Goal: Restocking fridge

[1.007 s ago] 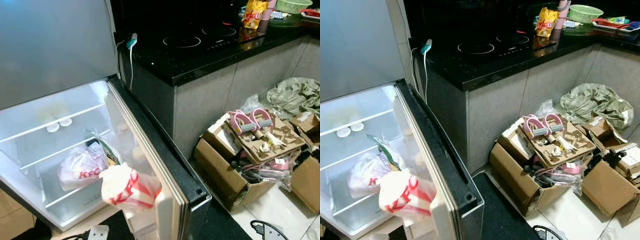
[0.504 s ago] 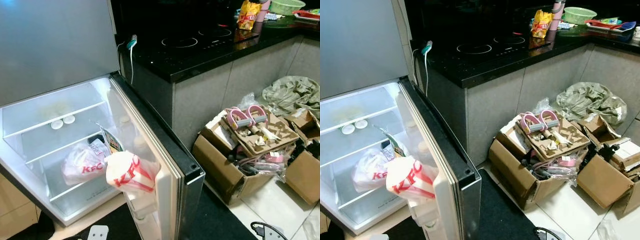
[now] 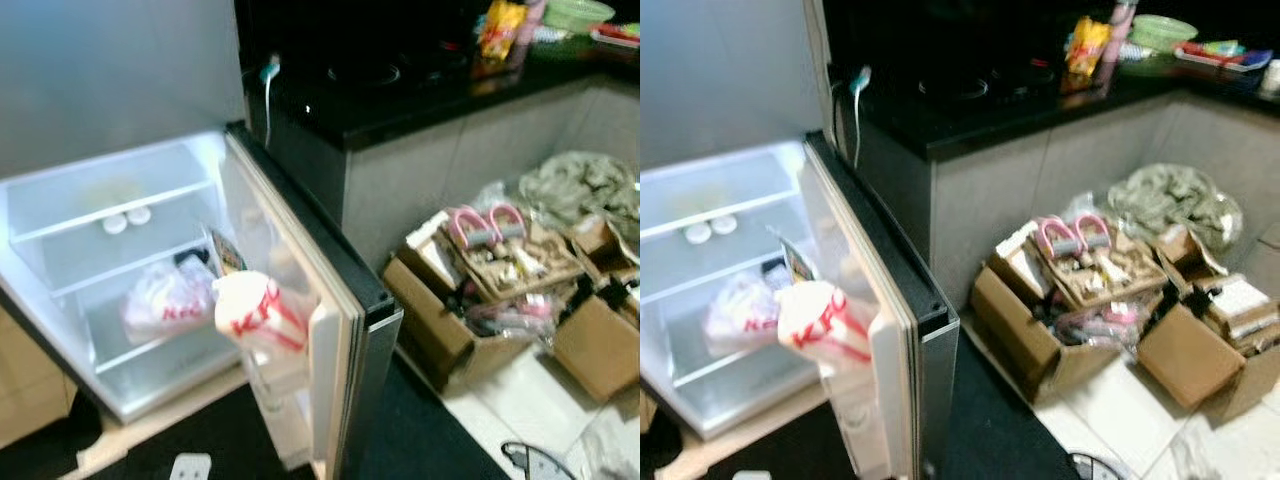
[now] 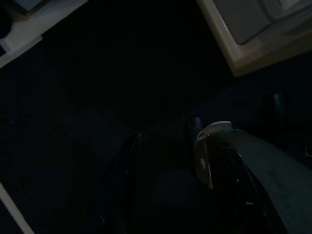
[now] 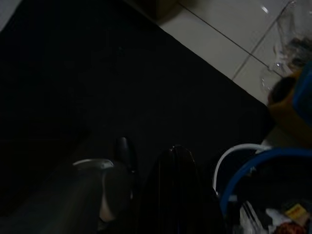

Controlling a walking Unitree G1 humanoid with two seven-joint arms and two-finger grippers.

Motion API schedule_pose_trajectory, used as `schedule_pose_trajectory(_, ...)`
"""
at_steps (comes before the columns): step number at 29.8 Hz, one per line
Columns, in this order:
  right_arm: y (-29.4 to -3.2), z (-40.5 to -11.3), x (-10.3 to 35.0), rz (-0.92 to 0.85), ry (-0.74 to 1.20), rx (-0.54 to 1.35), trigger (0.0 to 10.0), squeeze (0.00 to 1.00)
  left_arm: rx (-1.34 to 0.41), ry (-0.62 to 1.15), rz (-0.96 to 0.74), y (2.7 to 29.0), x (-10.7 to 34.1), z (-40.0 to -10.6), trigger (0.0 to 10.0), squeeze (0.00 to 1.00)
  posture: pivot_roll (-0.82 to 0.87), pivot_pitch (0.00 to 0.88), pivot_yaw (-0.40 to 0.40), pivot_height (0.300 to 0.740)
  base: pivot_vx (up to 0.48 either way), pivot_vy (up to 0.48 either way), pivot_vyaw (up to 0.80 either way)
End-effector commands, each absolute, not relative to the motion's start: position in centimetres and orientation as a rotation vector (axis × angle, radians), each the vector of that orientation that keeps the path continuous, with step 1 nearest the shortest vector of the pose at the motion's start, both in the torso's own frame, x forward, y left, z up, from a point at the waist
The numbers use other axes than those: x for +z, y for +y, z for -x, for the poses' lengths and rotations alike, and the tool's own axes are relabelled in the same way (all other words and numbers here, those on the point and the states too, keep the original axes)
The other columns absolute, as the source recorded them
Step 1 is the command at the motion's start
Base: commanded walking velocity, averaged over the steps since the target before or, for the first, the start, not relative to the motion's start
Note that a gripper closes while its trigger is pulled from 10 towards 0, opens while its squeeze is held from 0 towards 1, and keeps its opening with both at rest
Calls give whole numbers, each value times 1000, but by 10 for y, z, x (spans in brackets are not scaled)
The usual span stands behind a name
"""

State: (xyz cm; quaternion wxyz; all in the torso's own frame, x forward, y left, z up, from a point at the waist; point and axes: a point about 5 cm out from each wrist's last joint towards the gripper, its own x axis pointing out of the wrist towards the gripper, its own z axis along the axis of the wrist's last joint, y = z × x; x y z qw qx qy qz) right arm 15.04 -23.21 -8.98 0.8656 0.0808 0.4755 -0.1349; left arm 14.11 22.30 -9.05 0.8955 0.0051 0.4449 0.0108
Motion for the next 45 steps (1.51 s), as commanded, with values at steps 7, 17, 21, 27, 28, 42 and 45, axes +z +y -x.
schedule_pose_trajectory(7, -231, -161, -86, -155, 968, -256, 10000, 0, 34, 941, -22, 225, -92, -137, 10000, 0, -84, 58, 2, 740, 0, 0, 0)
schedule_pose_trajectory(17, -222, -229, -49, -147, 765, -96, 0, 0, 29, 952, -54, 229, -91, -137, 10000, 0, -88, 67, 11, 740, 0, 0, 0)
schedule_pose_trajectory(21, -206, -259, -32, -102, 740, 31, 10000, 0, 24, 975, -79, 231, -92, -137, 10000, 0, -89, 70, 11, 740, 0, 0, 0)
schedule_pose_trajectory(27, -174, -282, -16, -24, 753, 278, 10000, 0, -7, 999, -118, 233, -92, -137, 10000, 0, -86, 71, 8, 740, 0, 0, 0)
schedule_pose_trajectory(28, -174, -282, -16, -24, 753, 278, 10000, 0, -7, 999, -118, 233, -92, -137, 10000, 0, -86, 71, 8, 740, 0, 0, 0)
schedule_pose_trajectory(42, -93, -306, 27, 93, 717, 907, 10000, 0, -130, 1149, -231, 237, -95, -133, 10000, 0, -84, 77, 7, 740, 0, 0, 0)
schedule_pose_trajectory(45, -64, -307, 51, 74, 658, 1083, 10000, 0, -125, 1142, -224, 237, -94, -133, 10000, 0, -84, 79, 4, 740, 0, 0, 0)
